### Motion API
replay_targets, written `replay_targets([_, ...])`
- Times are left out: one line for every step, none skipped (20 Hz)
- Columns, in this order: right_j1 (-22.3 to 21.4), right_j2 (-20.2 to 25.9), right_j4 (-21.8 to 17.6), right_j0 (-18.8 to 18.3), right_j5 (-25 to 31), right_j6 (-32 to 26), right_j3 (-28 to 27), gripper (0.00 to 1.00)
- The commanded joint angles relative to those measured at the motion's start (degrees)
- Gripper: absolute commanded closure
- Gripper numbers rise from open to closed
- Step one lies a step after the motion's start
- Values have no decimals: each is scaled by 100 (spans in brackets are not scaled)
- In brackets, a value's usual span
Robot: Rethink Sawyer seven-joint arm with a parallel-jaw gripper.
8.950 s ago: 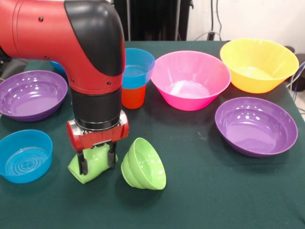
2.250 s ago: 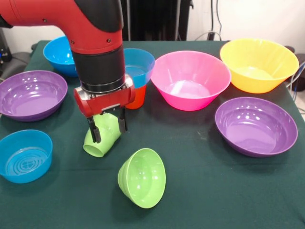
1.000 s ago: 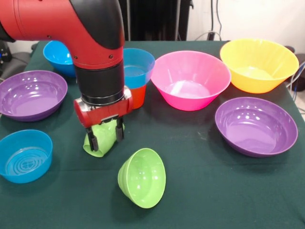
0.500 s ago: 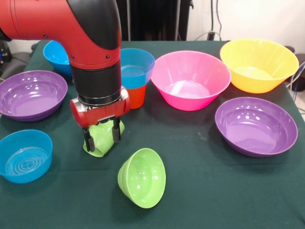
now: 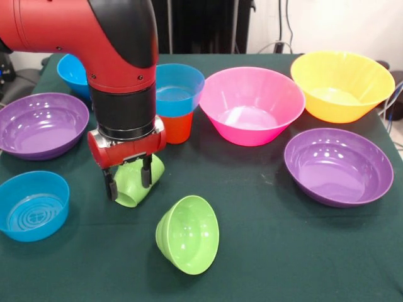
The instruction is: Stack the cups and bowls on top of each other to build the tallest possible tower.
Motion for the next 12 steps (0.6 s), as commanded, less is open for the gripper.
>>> replay_targets([20, -323, -668, 355, 542, -955, -326, 0])
replay_targets([7, -344, -678, 351, 551, -956, -320, 0])
replay_targets([8, -350, -684, 357, 556, -960, -330, 0])
replay_targets([-5, -361, -690, 347, 545, -958, -312, 0])
replay_targets([-13, -369, -704, 345, 540, -956, -313, 0])
replay_targets([-21, -377, -718, 343, 535, -953, -314, 0])
replay_targets([-28, -383, -726, 343, 539, -947, -317, 0])
replay_targets([-28, -389, -740, 328, 523, -947, -305, 0])
replay_targets([-28, -395, -742, 323, 532, -942, -307, 0])
replay_targets([-37, -400, -747, 323, 534, -937, -300, 0])
replay_targets([-46, -406, -752, 322, 536, -932, -294, 0])
replay_targets([-63, -421, -760, 332, 548, -919, -286, 0])
